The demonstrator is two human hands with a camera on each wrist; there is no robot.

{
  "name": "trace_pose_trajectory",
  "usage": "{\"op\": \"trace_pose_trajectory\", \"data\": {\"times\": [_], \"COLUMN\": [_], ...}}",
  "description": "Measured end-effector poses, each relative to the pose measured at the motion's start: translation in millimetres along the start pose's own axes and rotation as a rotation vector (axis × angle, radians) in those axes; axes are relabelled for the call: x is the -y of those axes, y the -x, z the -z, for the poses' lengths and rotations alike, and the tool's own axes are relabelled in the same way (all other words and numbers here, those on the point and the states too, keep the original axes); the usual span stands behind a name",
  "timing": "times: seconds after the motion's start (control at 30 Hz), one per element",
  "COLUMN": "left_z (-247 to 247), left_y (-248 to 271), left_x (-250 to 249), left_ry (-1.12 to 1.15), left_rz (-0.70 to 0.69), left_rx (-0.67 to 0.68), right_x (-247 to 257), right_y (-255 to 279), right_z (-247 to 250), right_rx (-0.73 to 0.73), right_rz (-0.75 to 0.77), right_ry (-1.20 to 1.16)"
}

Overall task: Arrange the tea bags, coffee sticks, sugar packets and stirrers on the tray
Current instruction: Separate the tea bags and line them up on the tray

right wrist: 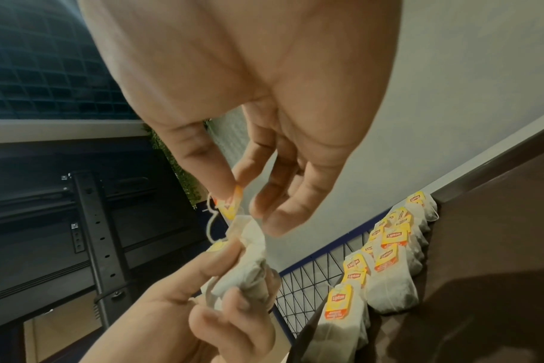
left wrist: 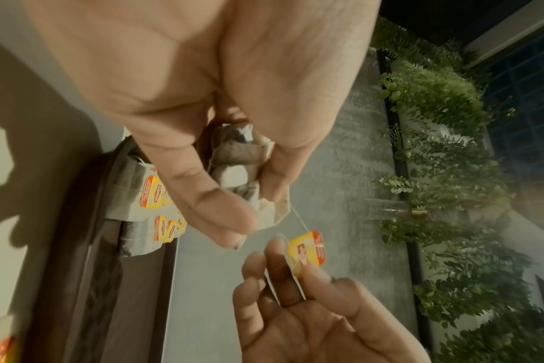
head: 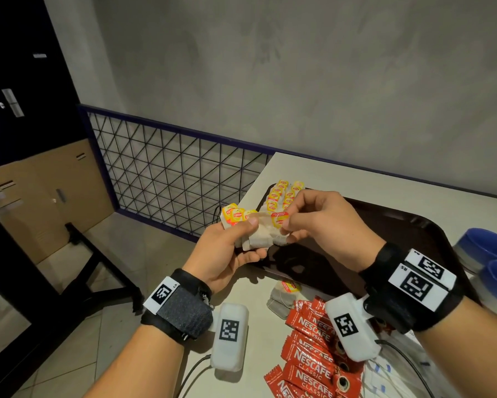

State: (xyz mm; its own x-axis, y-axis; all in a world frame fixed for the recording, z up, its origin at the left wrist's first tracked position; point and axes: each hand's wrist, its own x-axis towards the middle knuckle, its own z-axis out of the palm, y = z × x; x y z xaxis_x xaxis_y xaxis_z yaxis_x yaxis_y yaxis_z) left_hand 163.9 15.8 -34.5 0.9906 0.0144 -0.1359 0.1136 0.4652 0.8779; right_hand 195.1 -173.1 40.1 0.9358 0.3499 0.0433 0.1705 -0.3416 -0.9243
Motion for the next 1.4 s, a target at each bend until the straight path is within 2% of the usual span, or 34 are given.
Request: {"op": "trace_pose_trajectory", "data": {"times": [0.33, 0.7, 0.8, 0.97, 1.07, 1.2, 1.4], "left_z": [-0.1, -4.1, -6.1, -6.8, -6.3, -6.1, -3.0], "left_y": [0.0, 3.8, 5.0, 6.2, 6.0, 4.9, -0.1], "left_x": [-6.1, -3.3, -2.1, 0.9, 2.1, 3.8, 3.8], "left_ry": [0.135, 0.036, 0.018, -0.032, -0.022, 0.011, 0.072], "left_rz": [-0.066, -0.051, -0.029, 0.018, 0.023, -0.019, -0.07], "left_rx": [-0.137, -0.091, -0.07, 0.043, 0.115, 0.149, 0.024], "right_x": [-6.5, -9.4, -11.4, -15.6, -15.2, -12.2, -9.4], "right_y": [8.0, 38.8, 35.3, 23.0, 16.8, 15.7, 24.2], "right_z": [7.4, 2.6, 0.8, 2.5, 3.0, 2.1, -1.1], "right_rx": [0.094, 0.467, 0.442, 0.257, 0.236, 0.3, 0.479], "right_rz": [-0.048, 0.007, -0.019, -0.089, -0.102, -0.057, 0.033], "right_ry": [0.118, 0.286, 0.299, 0.299, 0.299, 0.312, 0.357]}}
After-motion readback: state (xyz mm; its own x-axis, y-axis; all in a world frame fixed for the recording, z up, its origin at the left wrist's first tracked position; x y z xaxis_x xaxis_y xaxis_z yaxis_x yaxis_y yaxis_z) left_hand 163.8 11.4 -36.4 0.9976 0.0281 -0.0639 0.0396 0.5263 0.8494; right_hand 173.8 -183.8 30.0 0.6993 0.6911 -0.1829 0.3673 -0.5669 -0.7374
